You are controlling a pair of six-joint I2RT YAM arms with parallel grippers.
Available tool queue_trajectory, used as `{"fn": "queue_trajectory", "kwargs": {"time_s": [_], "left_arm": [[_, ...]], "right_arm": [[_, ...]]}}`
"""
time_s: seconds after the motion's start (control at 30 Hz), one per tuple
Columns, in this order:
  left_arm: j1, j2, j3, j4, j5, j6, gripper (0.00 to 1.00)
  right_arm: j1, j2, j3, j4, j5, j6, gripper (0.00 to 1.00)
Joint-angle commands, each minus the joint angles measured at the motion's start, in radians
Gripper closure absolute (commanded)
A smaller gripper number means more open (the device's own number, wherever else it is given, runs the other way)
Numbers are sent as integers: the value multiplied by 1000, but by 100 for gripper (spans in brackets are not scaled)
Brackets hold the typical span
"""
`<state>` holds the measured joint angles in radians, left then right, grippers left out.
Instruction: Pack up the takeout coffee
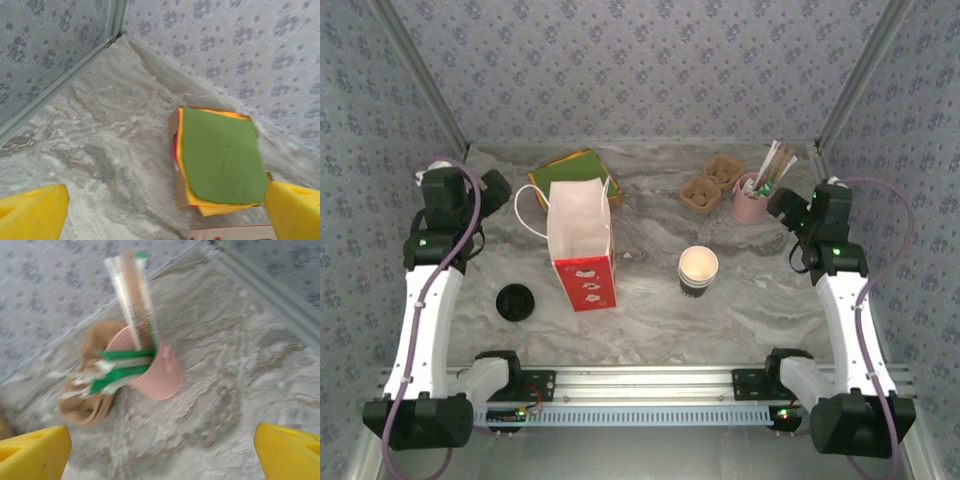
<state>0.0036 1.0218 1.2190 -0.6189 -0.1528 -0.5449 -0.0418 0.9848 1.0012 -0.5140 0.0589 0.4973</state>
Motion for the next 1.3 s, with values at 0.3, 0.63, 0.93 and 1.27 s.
{"fn": "queue_trajectory", "kwargs": {"time_s": [0.3, 0.63, 0.93, 1.27], "left_arm": [[-292, 190, 478, -318, 48, 24, 0], [-387, 242, 535, -322, 167, 27, 0], [-437, 264, 569, -335, 180, 70, 0], [-447, 254, 573, -340, 165, 76, 0]], "right_arm": [[376, 183, 313, -438, 45, -54, 29], [489, 332, 373, -629, -108, -63, 66], [513, 422, 342, -688, -142, -37, 70], [495, 452, 291, -683, -143, -51, 71]]}}
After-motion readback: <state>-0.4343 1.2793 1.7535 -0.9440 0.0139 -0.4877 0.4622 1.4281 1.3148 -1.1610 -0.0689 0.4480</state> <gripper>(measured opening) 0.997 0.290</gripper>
